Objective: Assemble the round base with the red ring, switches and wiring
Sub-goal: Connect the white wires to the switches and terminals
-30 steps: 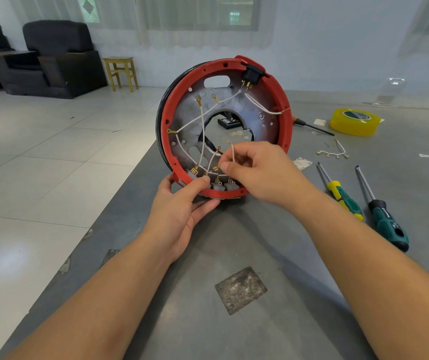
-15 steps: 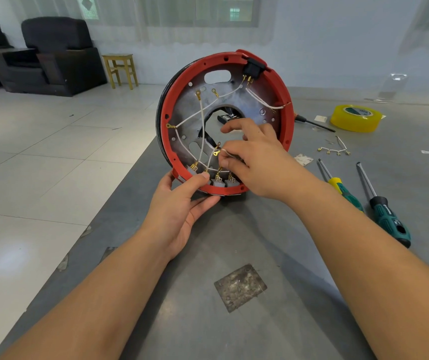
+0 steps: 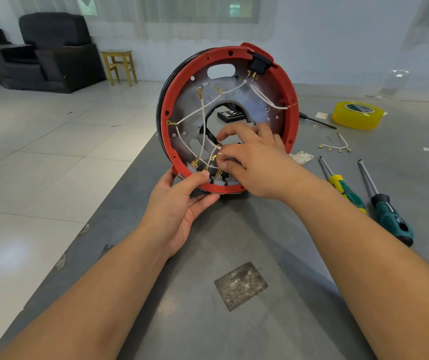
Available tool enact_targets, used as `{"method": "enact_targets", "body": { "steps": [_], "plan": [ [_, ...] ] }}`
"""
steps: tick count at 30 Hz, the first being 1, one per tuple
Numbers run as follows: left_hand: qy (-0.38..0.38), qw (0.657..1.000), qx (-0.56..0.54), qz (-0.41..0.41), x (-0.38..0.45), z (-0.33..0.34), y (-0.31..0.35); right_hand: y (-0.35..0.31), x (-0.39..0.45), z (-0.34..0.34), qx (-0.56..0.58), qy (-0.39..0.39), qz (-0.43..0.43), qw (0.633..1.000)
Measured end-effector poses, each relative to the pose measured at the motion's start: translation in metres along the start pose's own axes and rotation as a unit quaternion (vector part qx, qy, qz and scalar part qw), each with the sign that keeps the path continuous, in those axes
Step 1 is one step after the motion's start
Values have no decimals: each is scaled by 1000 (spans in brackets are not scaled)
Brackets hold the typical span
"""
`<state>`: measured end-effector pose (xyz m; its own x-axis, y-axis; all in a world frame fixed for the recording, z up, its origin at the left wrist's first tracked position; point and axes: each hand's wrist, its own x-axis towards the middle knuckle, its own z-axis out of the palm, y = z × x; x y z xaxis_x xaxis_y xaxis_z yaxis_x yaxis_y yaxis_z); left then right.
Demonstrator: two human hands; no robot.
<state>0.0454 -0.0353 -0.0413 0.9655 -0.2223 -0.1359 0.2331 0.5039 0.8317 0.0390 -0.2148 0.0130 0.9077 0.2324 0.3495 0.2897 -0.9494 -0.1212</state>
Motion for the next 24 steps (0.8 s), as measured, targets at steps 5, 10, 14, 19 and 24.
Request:
{"method": "enact_targets", "body": {
  "steps": [5,10,14,19,24],
  "plan": [
    [-2,1000,0,-1,-2,1,0,0,0,0,18,-17,3,1000],
    [-8,1000,1,-1,-3,1,0,-1,0,-2,18,-31,7,999],
    [-11,1000,7,1,-3,0,0,-2,0,-2,22,-31,11,999],
    [-15,1000,-1,6,-2,-1,0,-3,2,-1,16,-31,14,999],
    [-8,1000,-12,11,-2,0,-1,-3,2,0,21,-30,15,999]
  ]
}}
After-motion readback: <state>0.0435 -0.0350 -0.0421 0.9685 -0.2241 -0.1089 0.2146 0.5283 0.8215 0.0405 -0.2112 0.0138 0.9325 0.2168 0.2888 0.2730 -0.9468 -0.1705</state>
